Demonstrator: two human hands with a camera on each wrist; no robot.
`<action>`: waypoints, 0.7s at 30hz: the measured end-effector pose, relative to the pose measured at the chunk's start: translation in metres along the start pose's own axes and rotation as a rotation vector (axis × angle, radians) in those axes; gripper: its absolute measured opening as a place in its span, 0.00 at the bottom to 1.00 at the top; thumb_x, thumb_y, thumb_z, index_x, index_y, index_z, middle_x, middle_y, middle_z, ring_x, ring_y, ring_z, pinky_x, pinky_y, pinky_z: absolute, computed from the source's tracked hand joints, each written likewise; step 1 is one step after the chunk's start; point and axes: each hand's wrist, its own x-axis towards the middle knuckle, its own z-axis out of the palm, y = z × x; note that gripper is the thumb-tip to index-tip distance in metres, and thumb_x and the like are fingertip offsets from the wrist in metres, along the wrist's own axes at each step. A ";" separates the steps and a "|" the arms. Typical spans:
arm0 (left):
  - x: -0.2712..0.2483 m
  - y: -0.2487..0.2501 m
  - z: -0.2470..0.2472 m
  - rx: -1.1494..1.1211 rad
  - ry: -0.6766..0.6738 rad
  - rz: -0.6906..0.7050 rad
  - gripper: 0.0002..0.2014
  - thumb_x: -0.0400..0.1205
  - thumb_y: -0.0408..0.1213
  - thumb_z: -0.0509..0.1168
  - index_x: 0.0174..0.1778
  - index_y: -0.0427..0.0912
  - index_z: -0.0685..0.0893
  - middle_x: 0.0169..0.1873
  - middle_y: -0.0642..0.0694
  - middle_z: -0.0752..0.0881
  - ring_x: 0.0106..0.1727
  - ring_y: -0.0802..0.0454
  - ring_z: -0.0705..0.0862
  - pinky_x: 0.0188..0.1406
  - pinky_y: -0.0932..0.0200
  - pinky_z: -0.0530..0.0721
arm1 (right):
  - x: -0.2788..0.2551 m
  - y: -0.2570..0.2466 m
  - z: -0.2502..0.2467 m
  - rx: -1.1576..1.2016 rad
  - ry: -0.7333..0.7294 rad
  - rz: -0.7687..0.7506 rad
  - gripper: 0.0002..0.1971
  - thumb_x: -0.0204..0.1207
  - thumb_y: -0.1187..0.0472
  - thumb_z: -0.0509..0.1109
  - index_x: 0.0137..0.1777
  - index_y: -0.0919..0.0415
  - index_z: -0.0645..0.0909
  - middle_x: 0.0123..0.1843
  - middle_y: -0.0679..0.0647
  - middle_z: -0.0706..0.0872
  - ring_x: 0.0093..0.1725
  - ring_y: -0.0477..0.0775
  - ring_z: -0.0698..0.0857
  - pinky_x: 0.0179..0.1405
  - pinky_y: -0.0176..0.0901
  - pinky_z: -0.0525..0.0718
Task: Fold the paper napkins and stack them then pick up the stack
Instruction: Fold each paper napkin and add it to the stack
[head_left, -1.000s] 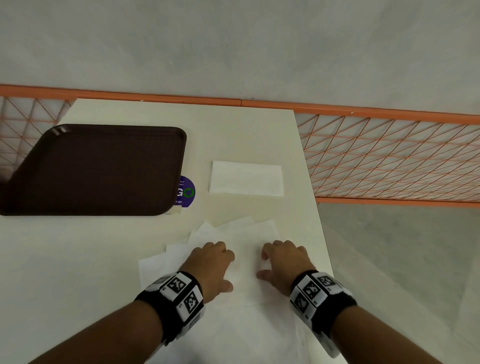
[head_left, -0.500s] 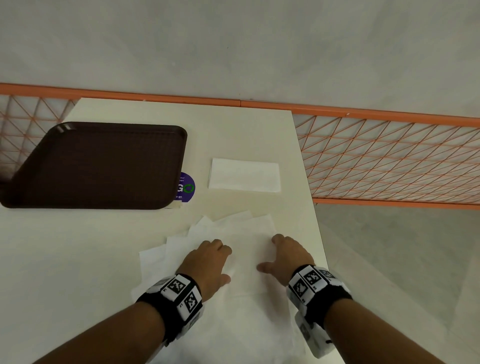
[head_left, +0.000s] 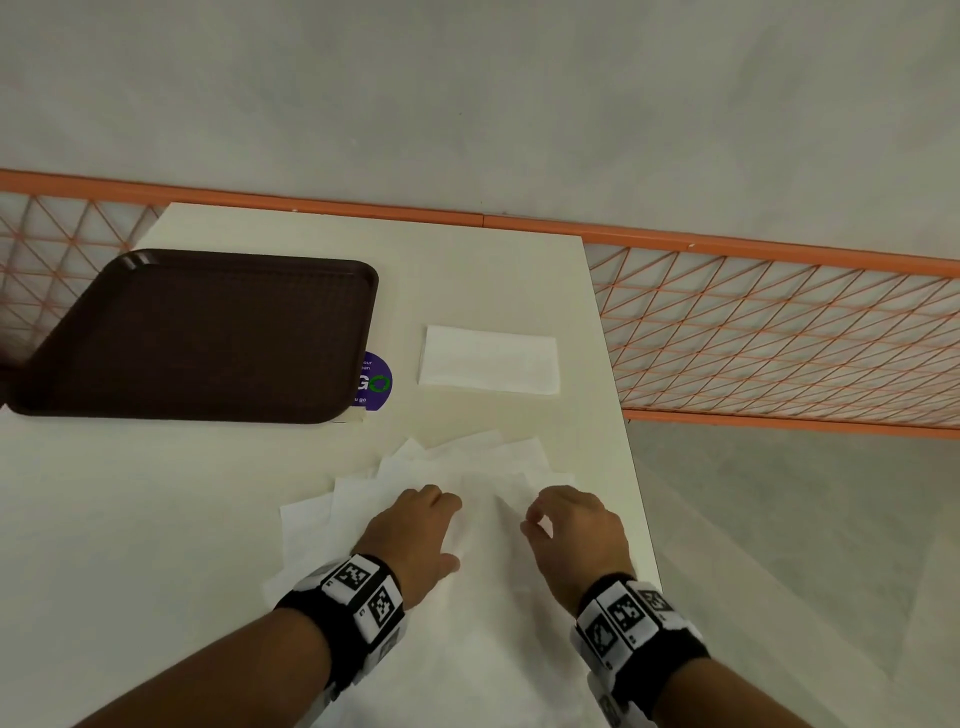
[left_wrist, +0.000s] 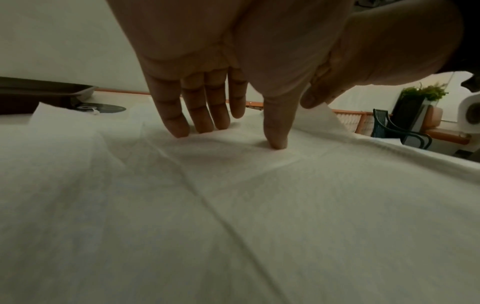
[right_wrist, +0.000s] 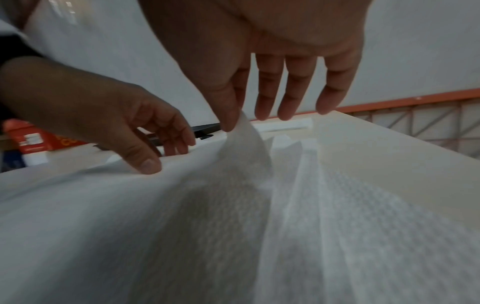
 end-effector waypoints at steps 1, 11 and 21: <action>0.000 -0.001 0.000 -0.019 0.006 0.004 0.31 0.80 0.50 0.66 0.77 0.51 0.63 0.72 0.54 0.68 0.71 0.53 0.68 0.64 0.54 0.78 | -0.002 0.000 0.002 -0.001 0.025 -0.069 0.07 0.81 0.52 0.66 0.52 0.50 0.84 0.59 0.42 0.83 0.61 0.50 0.79 0.59 0.42 0.75; 0.007 -0.005 -0.005 -0.170 0.039 0.183 0.21 0.77 0.51 0.70 0.66 0.52 0.80 0.69 0.55 0.77 0.73 0.55 0.73 0.73 0.60 0.68 | -0.009 -0.014 -0.022 0.153 -0.086 -0.460 0.11 0.78 0.47 0.64 0.48 0.52 0.84 0.50 0.44 0.86 0.51 0.45 0.81 0.53 0.37 0.77; 0.005 -0.017 -0.023 -0.411 0.131 0.072 0.14 0.82 0.47 0.67 0.62 0.49 0.81 0.56 0.53 0.85 0.59 0.55 0.82 0.56 0.63 0.79 | 0.013 0.007 -0.021 0.593 0.024 0.103 0.08 0.73 0.61 0.77 0.36 0.51 0.81 0.33 0.45 0.85 0.30 0.41 0.79 0.31 0.24 0.75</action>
